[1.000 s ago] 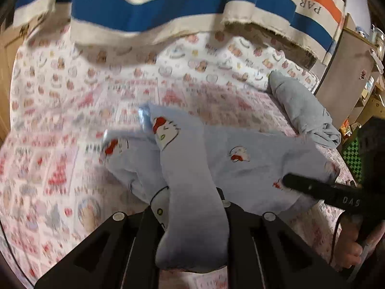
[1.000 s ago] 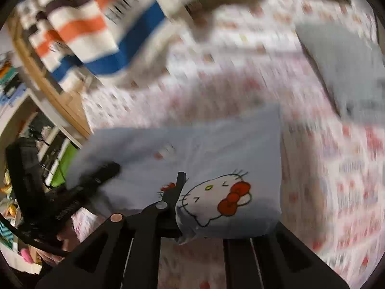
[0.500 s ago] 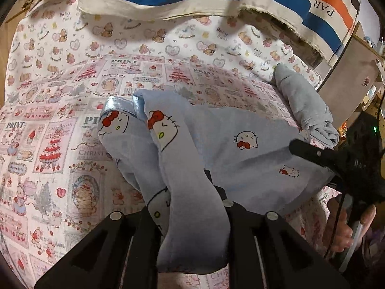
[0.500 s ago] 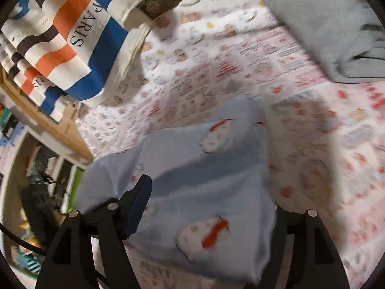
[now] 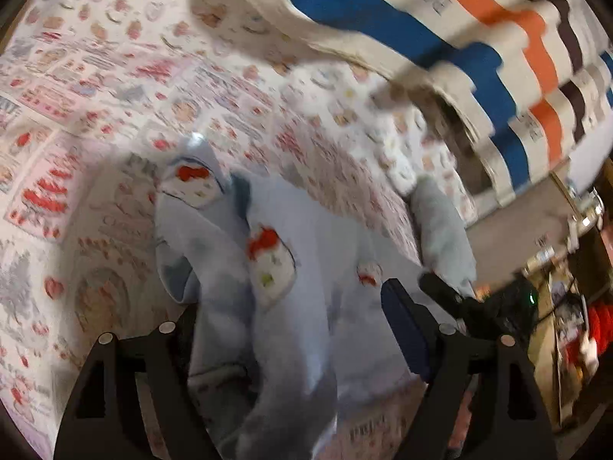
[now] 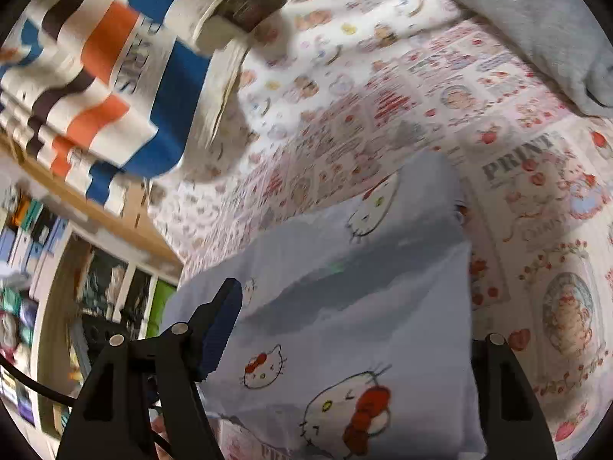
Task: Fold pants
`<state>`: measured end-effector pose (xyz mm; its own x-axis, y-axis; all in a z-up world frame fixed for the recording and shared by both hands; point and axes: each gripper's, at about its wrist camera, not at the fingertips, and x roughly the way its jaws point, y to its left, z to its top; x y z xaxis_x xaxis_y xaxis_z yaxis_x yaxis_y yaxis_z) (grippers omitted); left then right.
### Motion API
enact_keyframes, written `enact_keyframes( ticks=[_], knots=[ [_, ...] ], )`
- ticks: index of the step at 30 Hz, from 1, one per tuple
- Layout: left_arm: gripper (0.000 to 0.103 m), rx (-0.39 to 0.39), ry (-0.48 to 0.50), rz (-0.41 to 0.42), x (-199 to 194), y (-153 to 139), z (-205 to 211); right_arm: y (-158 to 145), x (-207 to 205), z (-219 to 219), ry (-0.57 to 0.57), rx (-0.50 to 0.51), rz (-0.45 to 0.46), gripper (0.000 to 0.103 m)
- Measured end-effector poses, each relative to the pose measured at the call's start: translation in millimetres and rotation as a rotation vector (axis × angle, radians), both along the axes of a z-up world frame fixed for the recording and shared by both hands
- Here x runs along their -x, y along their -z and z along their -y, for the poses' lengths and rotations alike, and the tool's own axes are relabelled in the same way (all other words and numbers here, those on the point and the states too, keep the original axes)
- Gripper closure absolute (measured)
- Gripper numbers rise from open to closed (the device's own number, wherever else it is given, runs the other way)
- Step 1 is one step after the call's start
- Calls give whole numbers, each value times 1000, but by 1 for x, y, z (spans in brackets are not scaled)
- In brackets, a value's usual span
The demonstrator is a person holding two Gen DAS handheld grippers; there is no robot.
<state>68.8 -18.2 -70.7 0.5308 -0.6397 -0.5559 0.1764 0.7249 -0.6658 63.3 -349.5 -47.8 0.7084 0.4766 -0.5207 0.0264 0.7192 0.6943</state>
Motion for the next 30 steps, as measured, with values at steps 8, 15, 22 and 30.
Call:
enact_keyframes(
  ticks=[8, 15, 22, 30],
  knots=[
    [30, -135, -70, 53, -15, -4, 19, -1, -6, -1, 81, 25, -5, 32],
    [95, -325, -3, 116, -13, -3, 47, 14, -15, 0, 41, 26, -51, 93],
    [96, -484, 53, 259, 2, -25, 68, -5, -8, -18, -13, 191, 17, 95],
    [96, -453, 49, 334, 11, -55, 62, -47, 16, -35, -14, 388, 204, 95]
  ],
)
